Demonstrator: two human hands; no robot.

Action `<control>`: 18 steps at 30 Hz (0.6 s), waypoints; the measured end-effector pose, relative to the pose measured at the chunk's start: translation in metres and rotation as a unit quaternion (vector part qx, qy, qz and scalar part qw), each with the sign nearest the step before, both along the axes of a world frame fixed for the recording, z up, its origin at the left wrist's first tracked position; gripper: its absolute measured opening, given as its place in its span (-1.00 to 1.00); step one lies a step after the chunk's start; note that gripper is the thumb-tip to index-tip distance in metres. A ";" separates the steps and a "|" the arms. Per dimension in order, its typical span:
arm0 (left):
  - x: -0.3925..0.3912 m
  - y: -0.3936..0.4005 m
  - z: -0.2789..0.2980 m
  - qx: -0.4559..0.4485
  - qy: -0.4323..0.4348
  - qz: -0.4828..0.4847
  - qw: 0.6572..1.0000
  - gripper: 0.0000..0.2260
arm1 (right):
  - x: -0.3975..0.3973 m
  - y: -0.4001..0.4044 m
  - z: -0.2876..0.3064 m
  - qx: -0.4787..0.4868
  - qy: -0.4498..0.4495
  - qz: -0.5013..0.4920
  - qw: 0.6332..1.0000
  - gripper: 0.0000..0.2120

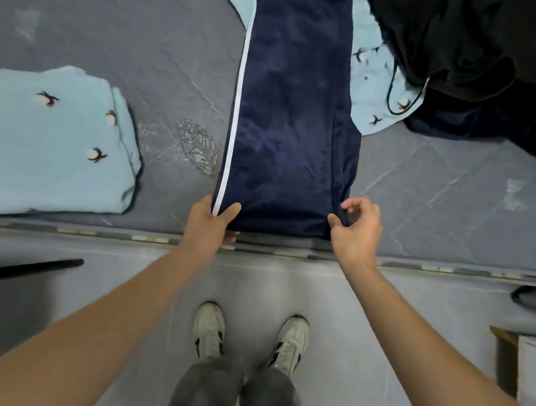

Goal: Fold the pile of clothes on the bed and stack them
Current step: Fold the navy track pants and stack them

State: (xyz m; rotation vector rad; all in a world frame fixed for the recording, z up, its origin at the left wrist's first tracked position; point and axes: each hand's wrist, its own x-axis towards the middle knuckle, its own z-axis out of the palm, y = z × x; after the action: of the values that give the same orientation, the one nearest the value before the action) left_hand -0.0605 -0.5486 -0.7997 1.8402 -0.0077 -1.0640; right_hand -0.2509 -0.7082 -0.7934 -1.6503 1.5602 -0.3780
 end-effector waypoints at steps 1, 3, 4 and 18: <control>-0.010 0.018 -0.006 0.013 -0.002 -0.006 1.000 -0.83 | -0.010 0.015 -0.006 0.006 0.013 0.025 1.000 -0.70; -0.024 0.048 -0.019 0.037 -0.015 -0.032 0.999 -0.86 | -0.028 0.036 -0.020 0.002 0.036 0.080 0.996 -0.68; -0.031 0.062 -0.028 0.045 -0.024 -0.039 0.998 -0.87 | -0.036 0.045 -0.029 -0.002 0.043 0.103 0.994 -0.66; -0.037 0.094 -0.054 0.098 -0.555 -0.487 0.667 -0.18 | -0.072 0.055 -0.062 -0.244 0.252 0.529 0.773 0.00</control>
State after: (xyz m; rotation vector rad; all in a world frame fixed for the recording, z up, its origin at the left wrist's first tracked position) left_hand -0.0971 -0.4548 -0.8536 2.4366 -1.8383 -0.3345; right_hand -0.3225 -0.6537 -0.8559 -2.9053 0.5912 0.3403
